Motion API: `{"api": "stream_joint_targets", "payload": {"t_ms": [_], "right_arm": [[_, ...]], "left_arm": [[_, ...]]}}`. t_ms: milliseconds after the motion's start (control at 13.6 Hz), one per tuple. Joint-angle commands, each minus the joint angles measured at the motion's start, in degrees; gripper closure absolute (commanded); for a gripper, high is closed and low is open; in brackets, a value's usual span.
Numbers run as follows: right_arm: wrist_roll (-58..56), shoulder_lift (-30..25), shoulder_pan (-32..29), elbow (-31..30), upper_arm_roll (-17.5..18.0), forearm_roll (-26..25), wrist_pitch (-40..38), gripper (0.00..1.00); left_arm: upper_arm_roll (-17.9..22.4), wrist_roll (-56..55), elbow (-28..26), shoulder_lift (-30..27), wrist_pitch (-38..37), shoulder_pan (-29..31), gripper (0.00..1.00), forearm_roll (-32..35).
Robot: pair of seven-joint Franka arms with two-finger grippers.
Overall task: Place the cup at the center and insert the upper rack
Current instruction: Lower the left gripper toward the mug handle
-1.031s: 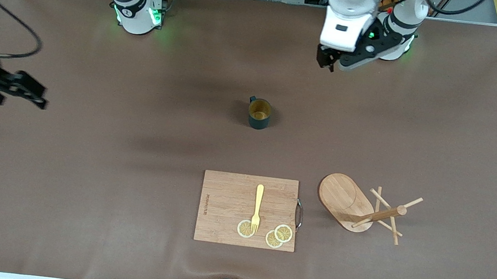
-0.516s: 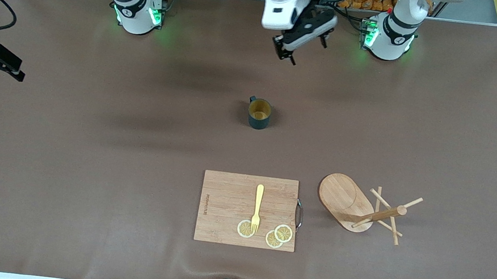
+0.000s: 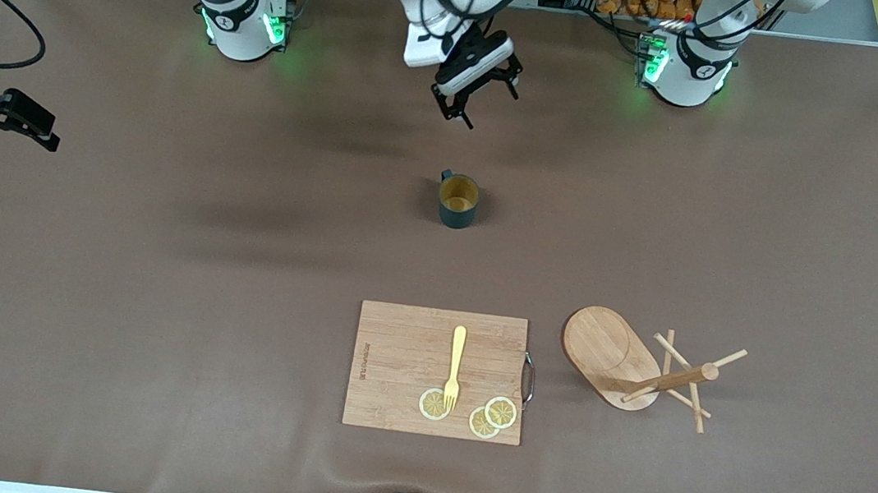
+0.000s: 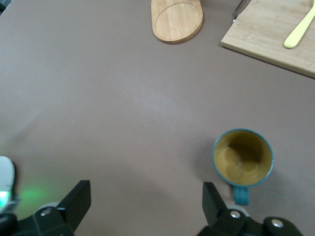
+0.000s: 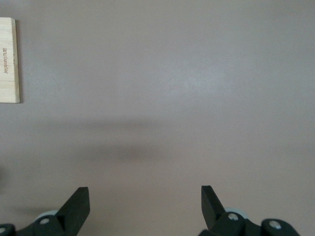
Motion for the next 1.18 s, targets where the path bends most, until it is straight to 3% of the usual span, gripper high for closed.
{"api": "stream_joint_targets", "payload": {"t_ms": [0, 368, 663, 810, 1105], "right_arm": [[-0.9, 0.8, 0.8, 3.5, 0.4, -0.4, 1.5, 0.00], [-0.7, 1.8, 1.2, 9.0, 0.4, -0.6, 0.9, 0.00], [-0.7, 1.8, 1.1, 9.1, 0.5, -0.8, -0.8, 0.00], [-0.6, 2.3, 0.8, 9.1, 0.5, -0.7, -3.9, 0.00], [-0.4, 2.3, 1.0, 8.8, 0.5, -0.7, -5.0, 0.00]], "left_arm": [[5.1, -5.4, 2.8, 5.4, -0.7, -7.8, 0.00, 5.3], [23.3, -9.0, 10.6, 12.1, -0.3, -26.5, 0.00, 6.0], [24.3, -18.2, 11.4, 15.3, 4.1, -28.2, 0.00, 7.2], [25.1, -22.9, 11.4, 17.1, 4.4, -30.0, 0.00, 10.9], [27.3, -23.4, 12.9, 19.5, 4.4, -32.7, 0.00, 12.2]]}}
